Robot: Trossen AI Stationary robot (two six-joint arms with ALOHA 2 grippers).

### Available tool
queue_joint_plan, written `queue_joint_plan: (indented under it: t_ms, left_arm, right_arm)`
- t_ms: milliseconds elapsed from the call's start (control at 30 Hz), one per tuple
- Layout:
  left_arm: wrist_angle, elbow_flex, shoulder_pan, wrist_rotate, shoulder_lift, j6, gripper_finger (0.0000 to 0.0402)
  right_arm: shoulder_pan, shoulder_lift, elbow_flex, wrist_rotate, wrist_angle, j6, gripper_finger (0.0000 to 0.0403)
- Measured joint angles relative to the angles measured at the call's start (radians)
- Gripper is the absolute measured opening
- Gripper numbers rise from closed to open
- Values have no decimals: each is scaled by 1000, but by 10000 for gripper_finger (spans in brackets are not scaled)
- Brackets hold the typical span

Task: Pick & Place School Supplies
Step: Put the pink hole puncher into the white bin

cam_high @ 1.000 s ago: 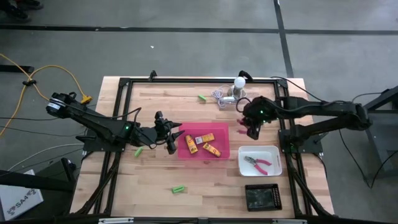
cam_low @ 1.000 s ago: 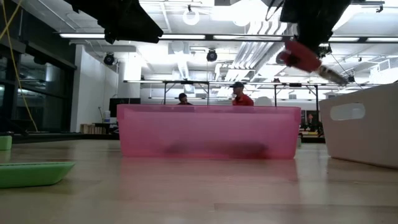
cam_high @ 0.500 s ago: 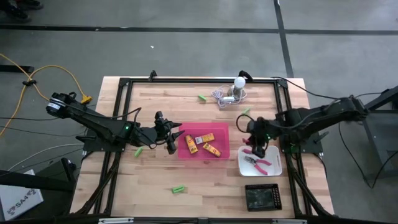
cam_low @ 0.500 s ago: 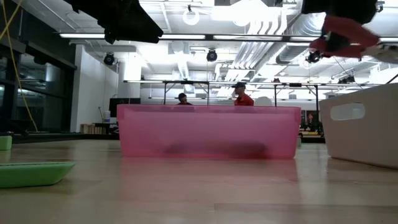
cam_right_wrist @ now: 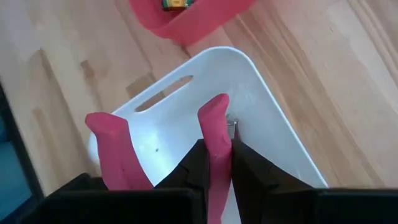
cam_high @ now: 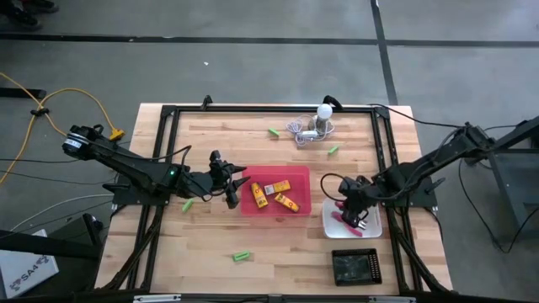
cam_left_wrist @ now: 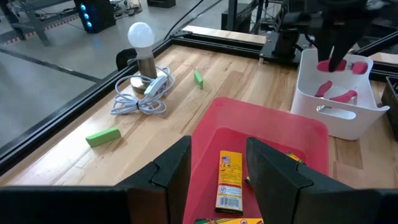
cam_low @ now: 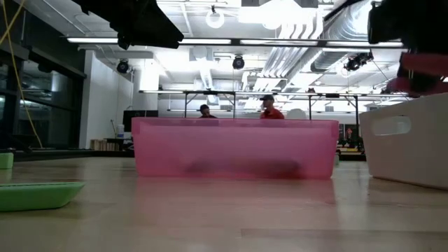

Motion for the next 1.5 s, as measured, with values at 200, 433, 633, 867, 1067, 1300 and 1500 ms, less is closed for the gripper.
queue_joint_plan:
  t_ms: [200, 433, 633, 867, 1067, 1300, 1500]
  left_arm:
    - [0, 0, 0, 0, 0, -2, 148]
    - [0, 0, 0, 1, 0, -2, 148]
    - [0, 0, 0, 1, 0, -2, 148]
    - [0, 0, 0, 1, 0, -1, 148]
    - [0, 0, 0, 0, 0, -1, 148]
    - [0, 0, 0, 0, 0, -1, 148]
    - [1, 0, 0, 0, 0, -10, 148]
  right_arm:
    - [21, 0, -95, 20, 125, 9, 35]
    - [20, 0, -182, 12, 185, 52, 35]
    - [20, 19, -206, 0, 201, 52, 36]
    - [20, 113, -206, -72, 219, 43, 53]
    - [20, 144, -203, -75, 255, 9, 79]
    - [20, 134, -206, -83, 275, -3, 91]
    - [20, 134, -206, -89, 275, -29, 106]
